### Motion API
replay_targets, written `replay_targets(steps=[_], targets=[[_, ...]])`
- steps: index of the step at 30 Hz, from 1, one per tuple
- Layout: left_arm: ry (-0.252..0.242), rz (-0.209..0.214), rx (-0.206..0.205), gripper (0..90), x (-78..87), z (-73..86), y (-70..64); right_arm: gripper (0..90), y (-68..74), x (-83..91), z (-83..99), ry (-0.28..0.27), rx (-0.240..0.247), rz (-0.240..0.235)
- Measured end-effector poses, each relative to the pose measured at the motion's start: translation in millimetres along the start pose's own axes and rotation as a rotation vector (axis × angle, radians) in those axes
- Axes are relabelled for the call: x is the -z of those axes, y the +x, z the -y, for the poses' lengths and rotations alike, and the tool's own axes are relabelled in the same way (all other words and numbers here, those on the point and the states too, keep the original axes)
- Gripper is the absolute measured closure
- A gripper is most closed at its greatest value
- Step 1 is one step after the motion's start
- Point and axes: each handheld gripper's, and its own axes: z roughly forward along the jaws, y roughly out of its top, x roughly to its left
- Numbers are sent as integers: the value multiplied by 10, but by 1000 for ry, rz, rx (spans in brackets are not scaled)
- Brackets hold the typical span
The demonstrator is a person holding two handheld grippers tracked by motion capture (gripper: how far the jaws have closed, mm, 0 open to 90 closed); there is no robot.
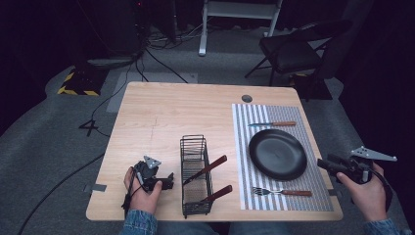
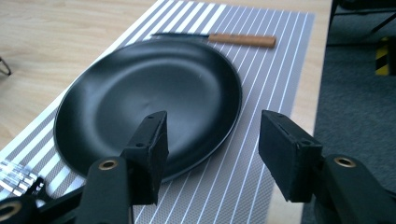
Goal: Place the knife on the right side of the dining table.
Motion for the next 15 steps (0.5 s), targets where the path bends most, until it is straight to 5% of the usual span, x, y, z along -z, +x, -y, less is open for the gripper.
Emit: replay_targets(steps=[15], targets=[[0, 0, -2, 0, -1, -1, 0, 437, -47, -220, 559, 10, -9, 15]])
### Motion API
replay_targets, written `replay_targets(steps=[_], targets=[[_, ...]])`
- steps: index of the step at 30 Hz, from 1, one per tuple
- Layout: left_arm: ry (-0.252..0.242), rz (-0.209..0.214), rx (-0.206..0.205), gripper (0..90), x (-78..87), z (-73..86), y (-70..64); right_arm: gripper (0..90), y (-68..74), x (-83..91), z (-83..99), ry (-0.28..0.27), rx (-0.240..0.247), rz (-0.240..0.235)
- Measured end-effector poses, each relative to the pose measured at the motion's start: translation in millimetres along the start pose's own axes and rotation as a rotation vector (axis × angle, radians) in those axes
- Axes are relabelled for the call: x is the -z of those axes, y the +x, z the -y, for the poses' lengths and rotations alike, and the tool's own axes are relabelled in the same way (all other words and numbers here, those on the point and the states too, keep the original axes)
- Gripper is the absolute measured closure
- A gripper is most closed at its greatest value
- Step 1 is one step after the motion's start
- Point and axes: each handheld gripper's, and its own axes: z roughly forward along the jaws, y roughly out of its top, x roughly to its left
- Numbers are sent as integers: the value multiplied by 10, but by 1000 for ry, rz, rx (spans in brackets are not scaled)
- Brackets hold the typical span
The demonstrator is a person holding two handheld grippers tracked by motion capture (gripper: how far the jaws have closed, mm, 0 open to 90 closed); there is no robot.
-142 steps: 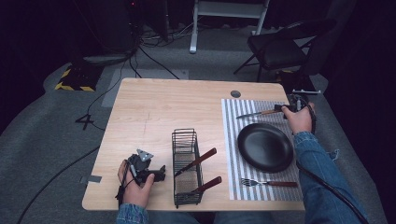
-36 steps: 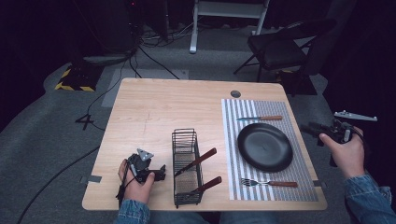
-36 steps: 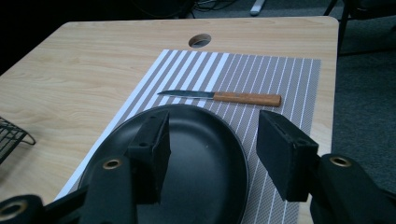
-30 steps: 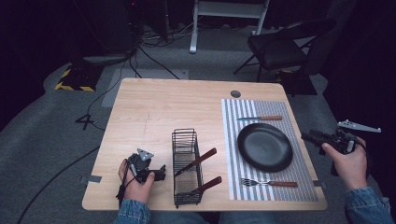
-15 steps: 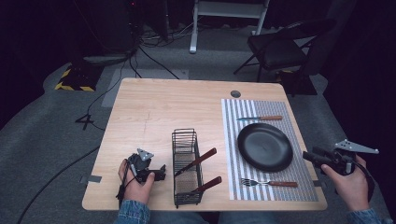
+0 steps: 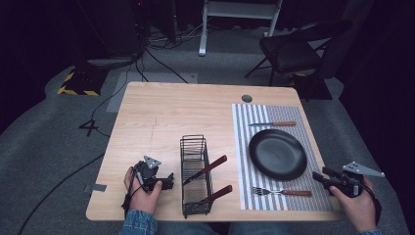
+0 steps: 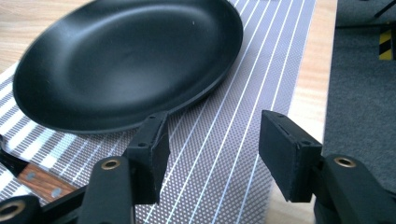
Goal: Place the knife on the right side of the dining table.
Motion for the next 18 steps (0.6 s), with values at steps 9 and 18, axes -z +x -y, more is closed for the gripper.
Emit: replay_targets(steps=[9, 18], targets=[[0, 0, -1, 1, 0, 0, 0, 421, 71, -165, 158, 33, 8, -2], [1, 1, -5, 0, 1, 0, 0, 401, 192, -192, 163, 56, 104, 75]])
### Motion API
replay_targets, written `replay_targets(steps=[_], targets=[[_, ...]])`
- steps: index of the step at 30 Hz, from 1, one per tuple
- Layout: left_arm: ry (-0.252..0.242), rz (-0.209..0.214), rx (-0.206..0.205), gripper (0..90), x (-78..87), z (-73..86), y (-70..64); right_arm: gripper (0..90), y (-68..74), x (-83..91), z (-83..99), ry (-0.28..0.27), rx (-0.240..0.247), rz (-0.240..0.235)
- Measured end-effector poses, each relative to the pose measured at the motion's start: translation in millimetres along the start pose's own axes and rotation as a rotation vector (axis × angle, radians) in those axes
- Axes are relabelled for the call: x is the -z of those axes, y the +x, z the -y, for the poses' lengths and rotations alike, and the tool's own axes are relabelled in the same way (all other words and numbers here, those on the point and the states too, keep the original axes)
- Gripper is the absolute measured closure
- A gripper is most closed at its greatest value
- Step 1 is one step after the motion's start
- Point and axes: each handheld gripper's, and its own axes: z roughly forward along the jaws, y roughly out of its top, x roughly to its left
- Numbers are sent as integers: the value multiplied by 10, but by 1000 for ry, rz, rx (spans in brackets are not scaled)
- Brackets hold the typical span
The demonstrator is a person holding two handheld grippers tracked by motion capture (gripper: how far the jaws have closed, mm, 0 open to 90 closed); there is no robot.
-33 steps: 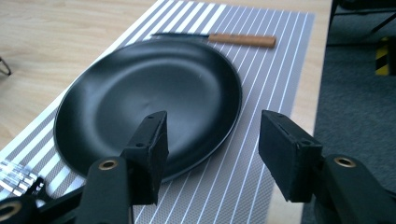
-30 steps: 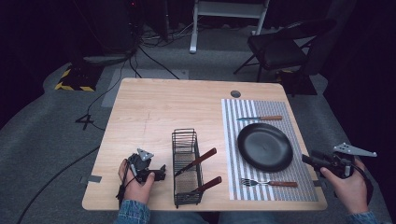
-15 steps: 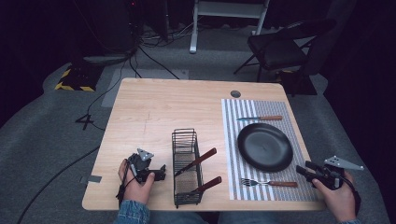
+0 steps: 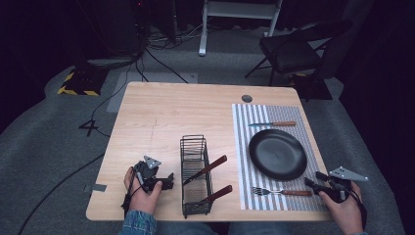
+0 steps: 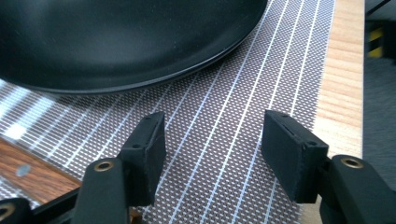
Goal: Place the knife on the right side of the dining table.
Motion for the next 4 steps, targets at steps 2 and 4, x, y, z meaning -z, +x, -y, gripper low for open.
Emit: replay_targets(steps=[2, 4], targets=[[0, 0, -1, 0, 0, 0, 0, 398, 31, 1, 1, 0, -6, 24], [0, 1, -2, 0, 0, 0, -1, 397, 37, 2, 3, -1, -12, 29]])
